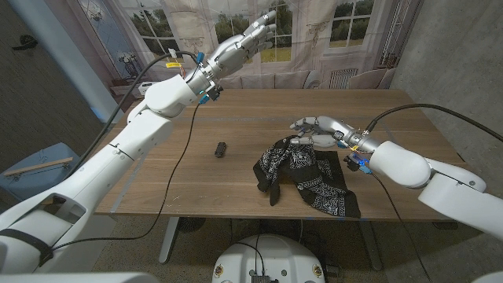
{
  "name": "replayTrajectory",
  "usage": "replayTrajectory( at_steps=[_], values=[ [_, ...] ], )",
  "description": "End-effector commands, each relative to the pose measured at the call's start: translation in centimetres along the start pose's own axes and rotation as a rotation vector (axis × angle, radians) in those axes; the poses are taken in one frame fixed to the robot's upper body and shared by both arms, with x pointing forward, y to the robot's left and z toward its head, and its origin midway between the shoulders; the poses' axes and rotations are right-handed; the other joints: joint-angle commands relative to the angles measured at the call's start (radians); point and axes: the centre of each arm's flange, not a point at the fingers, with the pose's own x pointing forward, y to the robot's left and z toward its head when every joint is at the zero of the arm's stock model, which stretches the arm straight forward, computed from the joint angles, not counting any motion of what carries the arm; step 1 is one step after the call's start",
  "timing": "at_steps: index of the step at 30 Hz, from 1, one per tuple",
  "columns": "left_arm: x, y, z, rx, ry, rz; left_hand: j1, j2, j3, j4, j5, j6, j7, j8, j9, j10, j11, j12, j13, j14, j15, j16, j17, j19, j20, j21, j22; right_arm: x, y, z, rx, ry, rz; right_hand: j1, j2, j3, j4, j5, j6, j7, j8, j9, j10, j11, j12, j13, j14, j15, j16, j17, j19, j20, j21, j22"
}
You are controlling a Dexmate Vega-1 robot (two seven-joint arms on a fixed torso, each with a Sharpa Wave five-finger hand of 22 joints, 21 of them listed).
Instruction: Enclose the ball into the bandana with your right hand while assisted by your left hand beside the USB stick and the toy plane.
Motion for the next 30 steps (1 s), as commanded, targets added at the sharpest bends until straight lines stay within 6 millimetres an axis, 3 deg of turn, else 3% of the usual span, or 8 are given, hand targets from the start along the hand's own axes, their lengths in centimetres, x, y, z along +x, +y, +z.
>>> replayTrajectory(
  at_steps=[1, 2, 6, 9, 11, 14, 22, 30],
  values=[
    [0.0, 0.1, -0.3, -0.028, -0.008, 0.003, -0.005, -0.001, -0.005, 0.002, 0.002, -0.084, -0.013, 0.001, 0.002, -0.054, -0.003, -0.002, 0.0, -0.107, -0.002, -0.002, -0.001, -0.043, 0.005, 0.001, -0.001, 0.0, 0.9, -0.5, 0.043, -0.001, 0.062, -0.053, 0.029, -0.017, 0.025, 0.01, -0.02, -0.024, -0.04, 0.006, -0.049, 0.003, -0.049, -0.001, -0.086, 0.028, 0.0, -0.039, -0.089, 0.007, -0.089, 0.003],
    [0.0, 0.1, -0.3, -0.03, -0.009, 0.002, -0.005, -0.001, -0.005, 0.002, 0.002, -0.084, -0.013, 0.001, 0.002, -0.053, -0.004, -0.002, 0.0, -0.107, -0.002, -0.002, -0.001, -0.042, 0.005, 0.001, -0.001, 0.1, 1.0, -0.2, 0.024, 0.004, 0.081, -0.03, 0.045, -0.007, 0.007, 0.011, -0.059, -0.051, -0.069, 0.006, -0.076, 0.002, -0.071, -0.001, -0.126, 0.034, 0.0, -0.058, -0.132, 0.008, -0.13, 0.003],
    [0.0, 0.1, -0.3, -0.042, -0.018, 0.004, -0.005, -0.001, -0.006, 0.002, 0.002, -0.084, -0.013, 0.001, 0.002, -0.052, -0.003, -0.001, 0.0, -0.106, -0.003, -0.001, -0.001, -0.042, 0.005, 0.001, -0.001, 0.8, 2.0, 0.8, -0.067, 0.066, 0.158, 0.03, 0.055, 0.011, -0.039, 0.012, -0.114, -0.112, -0.109, 0.008, -0.129, -0.023, -0.111, 0.002, -0.198, 0.038, -0.002, -0.095, -0.168, 0.008, -0.187, 0.005],
    [0.0, 0.0, -0.4, -0.051, -0.022, 0.003, -0.006, 0.0, -0.006, 0.002, 0.003, -0.084, -0.013, 0.001, 0.002, -0.051, -0.003, -0.001, 0.0, -0.106, -0.003, -0.001, -0.001, -0.042, 0.005, 0.001, -0.001, 1.4, 3.0, 1.2, -0.135, 0.11, 0.19, 0.063, 0.059, 0.021, -0.064, 0.014, -0.156, -0.131, -0.128, 0.009, -0.169, -0.03, -0.135, 0.005, -0.247, 0.044, -0.006, -0.115, -0.176, 0.009, -0.213, 0.005],
    [0.1, 0.0, -0.4, -0.058, -0.022, 0.003, -0.006, 0.0, -0.006, 0.002, 0.003, -0.084, -0.013, 0.001, 0.002, -0.051, -0.003, -0.001, 0.0, -0.105, -0.003, -0.001, -0.001, -0.042, 0.005, 0.001, -0.001, 1.7, 3.5, 1.4, -0.185, 0.134, 0.203, 0.082, 0.061, 0.021, -0.086, 0.015, -0.233, -0.148, -0.144, 0.01, -0.238, -0.046, -0.169, 0.01, -0.339, 0.06, -0.008, -0.148, -0.221, 0.01, -0.274, 0.004],
    [0.1, 0.0, -0.5, -0.062, -0.024, 0.002, -0.006, 0.001, -0.007, 0.002, 0.003, -0.083, -0.013, 0.002, 0.002, -0.051, -0.005, -0.001, 0.0, -0.105, -0.003, -0.001, -0.001, -0.041, 0.005, 0.001, -0.002, 2.1, 4.2, 2.0, -0.277, 0.163, 0.198, 0.08, 0.062, 0.017, -0.092, 0.015, -0.259, -0.149, -0.141, 0.01, -0.283, -0.055, -0.184, 0.013, -0.406, 0.074, -0.012, -0.167, -0.266, 0.01, -0.318, 0.004],
    [-0.8, 0.7, -0.8, -0.08, -0.043, 0.083, -0.007, 0.002, -0.008, 0.002, 0.003, -0.082, -0.013, 0.002, 0.002, -0.05, -0.005, -0.001, 0.0, -0.103, 0.001, -0.001, -0.001, -0.043, 0.005, 0.0, -0.002, 3.1, 5.6, 2.0, -0.392, 0.254, 0.243, 0.078, 0.058, 0.008, -0.099, 0.018, -0.314, -0.149, -0.146, 0.009, -0.356, -0.067, -0.2, 0.015, -0.459, 0.076, -0.009, -0.191, -0.303, 0.01, -0.364, 0.005],
    [-4.2, 1.0, 1.5, 0.301, 0.325, 0.494, -0.039, 0.037, -0.013, 0.026, 0.008, -0.025, -0.012, 0.016, 0.002, -0.001, -0.021, 0.014, -0.003, -0.074, 0.024, 0.006, 0.0, -0.03, 0.005, 0.006, -0.002, 4.3, 6.8, 0.7, -0.438, 0.324, 0.275, 0.008, -0.001, -0.062, -0.076, 0.04, -0.409, -0.149, -0.149, 0.007, -0.474, -0.05, -0.207, 0.016, -0.538, 0.086, 0.0, -0.217, -0.358, 0.01, -0.441, 0.008]
  ],
)
